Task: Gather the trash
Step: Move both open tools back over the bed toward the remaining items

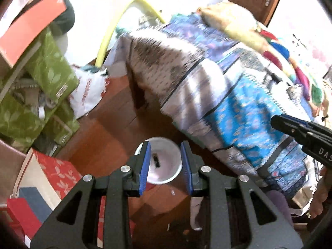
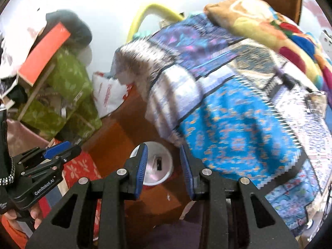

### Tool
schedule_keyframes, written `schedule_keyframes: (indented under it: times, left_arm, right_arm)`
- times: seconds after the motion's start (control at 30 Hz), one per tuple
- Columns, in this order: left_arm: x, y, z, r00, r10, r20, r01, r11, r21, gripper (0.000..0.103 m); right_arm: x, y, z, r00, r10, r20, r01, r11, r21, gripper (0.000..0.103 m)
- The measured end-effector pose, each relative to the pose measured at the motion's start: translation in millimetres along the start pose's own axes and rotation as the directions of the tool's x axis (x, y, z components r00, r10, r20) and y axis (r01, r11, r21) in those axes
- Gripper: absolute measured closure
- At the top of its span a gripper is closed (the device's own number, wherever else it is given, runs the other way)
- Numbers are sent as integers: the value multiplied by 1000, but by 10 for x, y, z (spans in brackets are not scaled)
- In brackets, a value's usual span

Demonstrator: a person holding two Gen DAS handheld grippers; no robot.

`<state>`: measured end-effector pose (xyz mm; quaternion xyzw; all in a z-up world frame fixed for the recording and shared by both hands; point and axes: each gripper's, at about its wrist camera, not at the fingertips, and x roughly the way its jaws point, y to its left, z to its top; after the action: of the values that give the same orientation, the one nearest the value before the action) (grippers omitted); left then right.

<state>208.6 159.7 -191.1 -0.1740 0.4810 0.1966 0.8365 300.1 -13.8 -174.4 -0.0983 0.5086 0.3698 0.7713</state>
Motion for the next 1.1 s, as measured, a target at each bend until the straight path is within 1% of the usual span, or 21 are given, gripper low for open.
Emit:
schedule_keyframes:
  times: [0.17, 0.37, 0.53, 0.7, 0.83, 0.9, 0.97, 1.0, 1.03, 1.07, 1.1]
  left_arm:
    - [-133, -446, 198, 998, -42, 54, 39, 998, 51, 74]
    - [-140, -1103, 411, 991, -105, 77, 95, 987, 127, 74]
    - [-50, -1696, 528, 985, -155, 74, 138, 970, 200, 73]
    - [170, -2270, 678, 983, -177, 50, 159, 955, 250, 72]
    - [373, -2594, 835, 980, -194, 33, 179, 949, 260, 67]
    - [496, -2763, 929, 980, -197, 26, 182, 945, 271, 66]
    - [591, -2902, 995, 979, -202, 20, 189, 941, 279, 66]
    - [656, -2981, 1043, 979, -204, 16, 191, 940, 284, 66]
    - [727, -3056, 1096, 978, -206, 13, 194, 938, 287, 66]
    - [795, -3125, 1146, 978, -208, 10, 197, 937, 289, 65]
    - [863, -3190, 1196, 978, -209, 9, 198, 937, 288, 61]
  right_arm:
    - [-330, -394, 37, 997, -48, 54, 45, 998, 43, 74]
    - [-729, -995, -4, 985, -136, 107, 125, 987, 100, 74]
    - [-999, -1467, -78, 968, -207, 141, 187, 972, 145, 74]
    - [-1175, -1970, -135, 952, -261, 162, 229, 954, 192, 74]
    - [-1224, -2334, -147, 947, -274, 169, 232, 945, 232, 74]
    - [-1210, -2528, -128, 950, -261, 171, 212, 942, 258, 74]
    - [-1166, -2694, -97, 958, -231, 171, 179, 945, 273, 73]
    - [-1123, -2797, -75, 961, -222, 166, 169, 944, 283, 70]
    - [-1091, -2858, -63, 961, -220, 166, 166, 943, 290, 63]
    - [-1059, -2923, -51, 960, -223, 168, 166, 940, 298, 58]
    - [-1015, -3007, -34, 957, -233, 173, 172, 935, 310, 48]
